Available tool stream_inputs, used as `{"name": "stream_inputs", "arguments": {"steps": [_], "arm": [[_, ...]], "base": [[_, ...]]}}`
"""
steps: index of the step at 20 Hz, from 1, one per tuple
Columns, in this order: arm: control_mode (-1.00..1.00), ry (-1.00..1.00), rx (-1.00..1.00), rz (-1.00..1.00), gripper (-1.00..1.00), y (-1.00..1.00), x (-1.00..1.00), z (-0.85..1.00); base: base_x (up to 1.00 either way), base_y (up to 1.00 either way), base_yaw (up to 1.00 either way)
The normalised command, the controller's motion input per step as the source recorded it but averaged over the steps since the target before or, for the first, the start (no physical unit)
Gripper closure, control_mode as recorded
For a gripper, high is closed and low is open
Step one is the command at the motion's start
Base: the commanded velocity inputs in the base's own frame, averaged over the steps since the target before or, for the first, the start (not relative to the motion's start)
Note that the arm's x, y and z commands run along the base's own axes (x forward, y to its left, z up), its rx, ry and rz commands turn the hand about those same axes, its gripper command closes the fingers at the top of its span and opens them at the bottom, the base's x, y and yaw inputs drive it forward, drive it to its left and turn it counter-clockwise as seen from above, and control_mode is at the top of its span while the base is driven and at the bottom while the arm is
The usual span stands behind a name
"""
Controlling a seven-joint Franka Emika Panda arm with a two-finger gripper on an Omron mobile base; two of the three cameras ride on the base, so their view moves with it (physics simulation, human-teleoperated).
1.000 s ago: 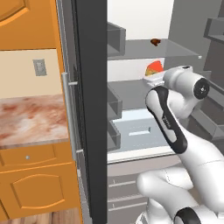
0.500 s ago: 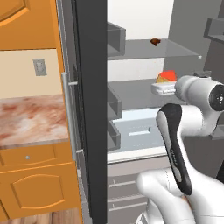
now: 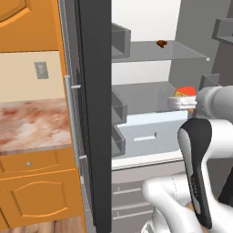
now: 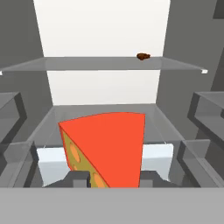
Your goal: Pick the cheese from the fridge and the cheese grater from the cabinet and place them next to the salad bowl.
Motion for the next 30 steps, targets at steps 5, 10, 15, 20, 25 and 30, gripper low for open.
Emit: {"name": "stream_inputs", "arguments": {"steps": [5,10,15,20,25,30], "arm": [[1.0,0.08,0.0,-0.01,1.0,0.0,-0.57,-0.03],[1.0,0.0,0.0,0.0,1.0,0.0,0.0,0.0],[1.0,0.0,0.0,0.0,1.0,0.0,0.0,0.0],[1.0,0.0,0.0,0.0,1.0,0.0,0.0,0.0],[1.0,0.0,0.0,0.0,1.0,0.0,0.0,0.0],[1.0,0.0,0.0,0.0,1.0,0.0,0.0,0.0]], "base": [[-0.2,0.0,0.0],[-1.0,0.01,0.0],[-1.0,0.43,0.0],[-1.0,0.89,0.04],[-0.96,1.0,0.25],[-0.35,0.94,0.79]]}}
